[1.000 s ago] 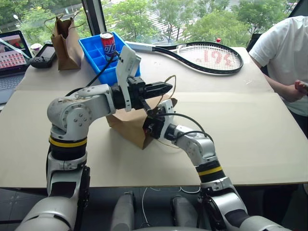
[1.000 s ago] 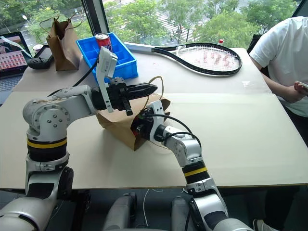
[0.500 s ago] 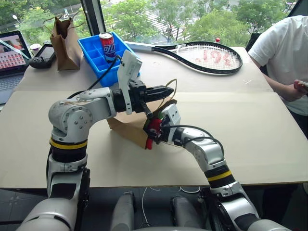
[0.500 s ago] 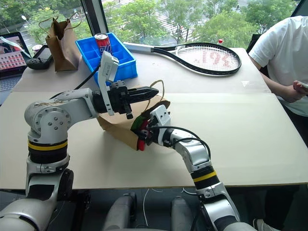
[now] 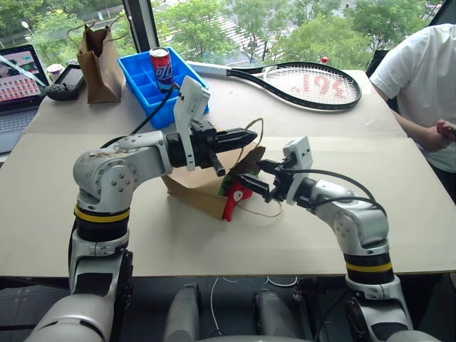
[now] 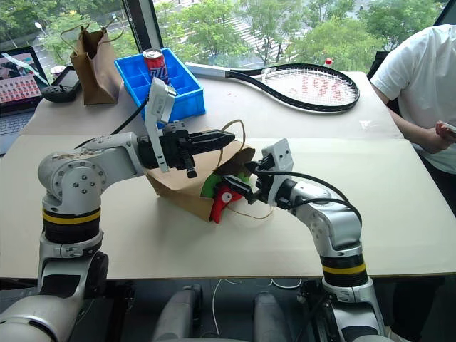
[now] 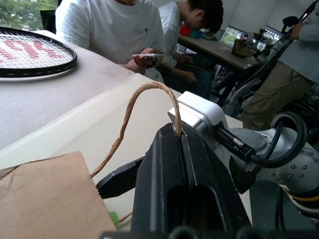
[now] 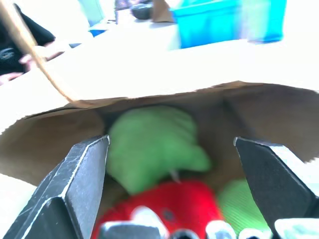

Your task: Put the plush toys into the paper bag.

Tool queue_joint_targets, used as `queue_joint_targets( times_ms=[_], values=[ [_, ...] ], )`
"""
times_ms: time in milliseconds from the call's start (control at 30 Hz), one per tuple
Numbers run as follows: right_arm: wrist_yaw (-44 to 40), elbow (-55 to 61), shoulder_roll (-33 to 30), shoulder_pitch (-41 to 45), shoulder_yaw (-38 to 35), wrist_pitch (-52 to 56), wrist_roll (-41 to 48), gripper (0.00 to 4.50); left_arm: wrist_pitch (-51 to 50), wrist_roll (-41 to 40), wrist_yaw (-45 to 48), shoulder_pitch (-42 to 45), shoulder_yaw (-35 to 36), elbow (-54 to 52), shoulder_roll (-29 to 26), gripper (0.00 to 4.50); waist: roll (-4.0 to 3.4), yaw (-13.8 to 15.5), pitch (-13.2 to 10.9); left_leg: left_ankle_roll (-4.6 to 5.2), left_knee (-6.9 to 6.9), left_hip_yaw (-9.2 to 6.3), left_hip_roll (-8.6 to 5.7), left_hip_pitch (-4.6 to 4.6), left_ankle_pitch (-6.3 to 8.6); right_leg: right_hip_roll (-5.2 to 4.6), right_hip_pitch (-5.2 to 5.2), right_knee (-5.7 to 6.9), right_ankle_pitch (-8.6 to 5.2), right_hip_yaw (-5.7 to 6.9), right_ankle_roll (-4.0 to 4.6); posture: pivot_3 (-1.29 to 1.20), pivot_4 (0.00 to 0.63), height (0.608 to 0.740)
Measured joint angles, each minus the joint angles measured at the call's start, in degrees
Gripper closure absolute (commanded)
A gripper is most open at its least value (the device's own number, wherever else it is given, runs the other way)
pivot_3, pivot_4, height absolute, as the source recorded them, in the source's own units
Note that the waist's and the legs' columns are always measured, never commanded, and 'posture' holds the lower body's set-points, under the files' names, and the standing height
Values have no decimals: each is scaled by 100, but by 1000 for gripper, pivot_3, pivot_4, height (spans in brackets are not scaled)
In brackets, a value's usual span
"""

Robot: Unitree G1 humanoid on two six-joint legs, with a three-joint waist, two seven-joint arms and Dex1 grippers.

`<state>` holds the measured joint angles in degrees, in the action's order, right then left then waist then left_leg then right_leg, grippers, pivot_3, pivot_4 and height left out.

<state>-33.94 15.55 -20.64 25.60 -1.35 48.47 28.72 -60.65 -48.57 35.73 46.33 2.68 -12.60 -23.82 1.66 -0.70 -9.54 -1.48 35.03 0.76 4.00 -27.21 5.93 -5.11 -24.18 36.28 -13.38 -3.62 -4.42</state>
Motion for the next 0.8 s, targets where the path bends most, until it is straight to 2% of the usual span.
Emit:
queue_joint_targets(
  times_ms=[33, 167, 267, 367, 567, 800],
  values=[
    [20, 117, -105, -39, -85, 189, 117, 55, 23, 0, 3, -4, -6, 0, 4, 4500, 0, 1, 0, 0, 0, 0, 0, 0, 0, 0, -1, 0, 0, 0, 0, 0, 150, 735],
    [338, 916, -487, -471, -1289, 2098, 1386, 55, 55, 17, 25, -23, -24, 9, 7, 4500, 1, 22, 0, 1, 0, -2, 0, 1, 0, -1, 6, -4, 0, 0, 1, 0, 150, 735],
    [588, 1199, -259, -1126, -1931, 3255, 2194, 55, 65, 25, 33, -31, -32, 12, 17, 4500, 1, 13, 0, 2, -1, -3, 0, 1, 0, -1, 4, -3, 0, 0, 1, 0, 150, 735],
    [841, 1374, 127, -1638, -2343, 3934, 2686, 55, 69, 27, 39, -39, -34, 12, 21, 4500, 1, -17, 1, 2, 2, -4, 0, 3, 0, 0, 3, -2, 1, -1, 3, 0, 150, 735],
    [1788, 1306, 1364, -1783, -2923, 4273, 2775, 55, 71, 26, 67, -40, -43, 12, 30, 4500, -1, -33, 2, 5, 4, -12, -1, 10, -2, 4, 6, 0, 4, -3, 9, 0, 150, 735],
    [2595, 743, 2185, -1198, -3046, 3827, 2518, 55, 67, 21, 75, -39, -41, 10, 22, 4500, -3, -40, 5, 6, 4, -17, -2, 19, -3, 7, 10, -4, 5, -3, 14, 0, 150, 735]
  ],
)
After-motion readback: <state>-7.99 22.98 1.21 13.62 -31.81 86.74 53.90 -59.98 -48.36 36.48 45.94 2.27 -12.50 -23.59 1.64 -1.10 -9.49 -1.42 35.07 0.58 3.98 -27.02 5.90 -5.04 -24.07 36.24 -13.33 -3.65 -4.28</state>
